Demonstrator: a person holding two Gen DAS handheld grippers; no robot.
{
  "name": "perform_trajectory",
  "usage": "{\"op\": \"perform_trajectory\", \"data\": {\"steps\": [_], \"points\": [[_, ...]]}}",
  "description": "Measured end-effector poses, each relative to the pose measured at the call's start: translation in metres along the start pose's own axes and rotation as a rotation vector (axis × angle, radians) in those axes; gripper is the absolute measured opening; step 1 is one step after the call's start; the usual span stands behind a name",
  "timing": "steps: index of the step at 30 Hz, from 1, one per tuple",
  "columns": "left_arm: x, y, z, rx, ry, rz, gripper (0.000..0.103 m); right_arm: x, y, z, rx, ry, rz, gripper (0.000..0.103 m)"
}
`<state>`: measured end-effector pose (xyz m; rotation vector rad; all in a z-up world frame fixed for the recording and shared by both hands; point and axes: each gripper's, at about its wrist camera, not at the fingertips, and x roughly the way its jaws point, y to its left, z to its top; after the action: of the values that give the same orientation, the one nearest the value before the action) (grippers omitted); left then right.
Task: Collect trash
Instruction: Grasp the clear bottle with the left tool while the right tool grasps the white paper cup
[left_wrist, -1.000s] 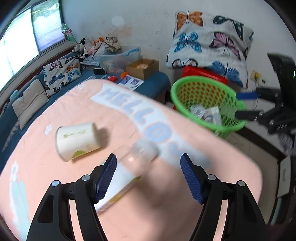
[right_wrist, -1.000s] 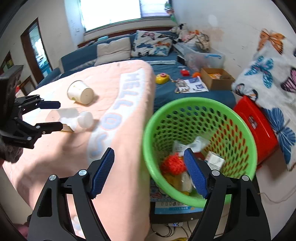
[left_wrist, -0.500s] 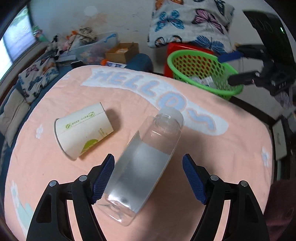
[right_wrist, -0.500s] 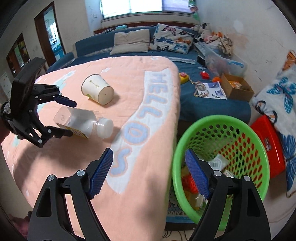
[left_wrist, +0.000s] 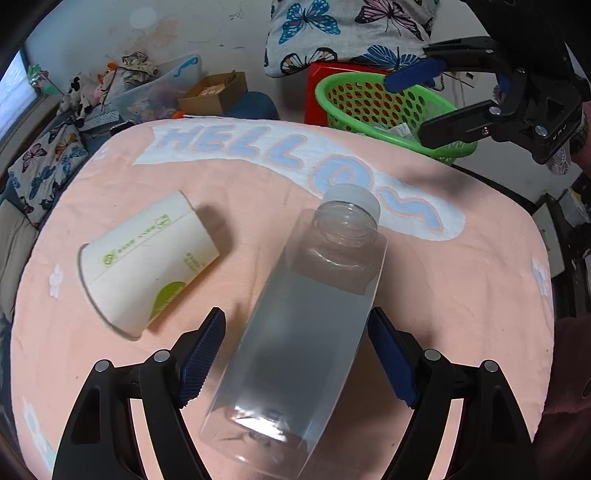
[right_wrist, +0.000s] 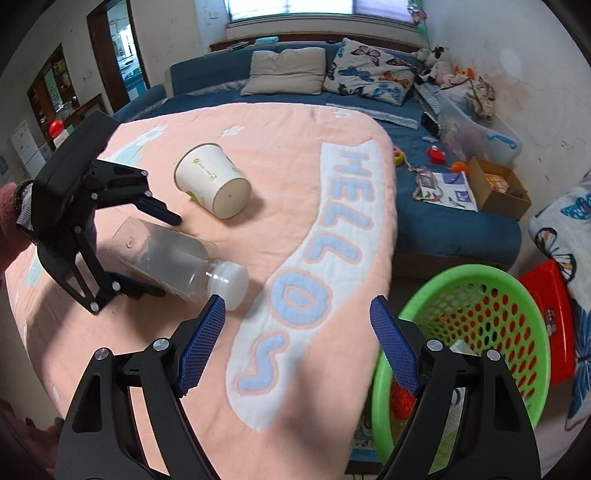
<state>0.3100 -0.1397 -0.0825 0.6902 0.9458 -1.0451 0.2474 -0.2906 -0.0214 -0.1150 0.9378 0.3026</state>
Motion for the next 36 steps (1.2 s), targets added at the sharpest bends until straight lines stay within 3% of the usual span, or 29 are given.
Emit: {"op": "perform_trajectory", "data": {"steps": [9, 14, 23, 27, 36], "points": [[0.007, -0.005, -0.008, -0.008, -0.035, 0.011, 0.062, 0.013, 0.004, 0.01, -0.028, 0.013, 0.006, 0.08], [0.0, -0.012, -0.015, -0.088, -0.059, 0.053, 0.053, 0.019, 0.005, 0.017, -0.036, 0.01, 0.016, 0.08], [-0.044, -0.027, -0.059, -0.22, -0.076, 0.16, 0.052, 0.04, 0.025, 0.049, -0.109, -0.011, 0.082, 0.08], [-0.067, -0.029, -0.084, -0.319, -0.098, 0.181, 0.052, 0.058, 0.042, 0.07, -0.164, -0.009, 0.15, 0.08], [-0.098, -0.033, -0.129, -0.448, -0.123, 0.24, 0.052, 0.102, 0.079, 0.106, -0.312, 0.023, 0.188, 0.084]]}}
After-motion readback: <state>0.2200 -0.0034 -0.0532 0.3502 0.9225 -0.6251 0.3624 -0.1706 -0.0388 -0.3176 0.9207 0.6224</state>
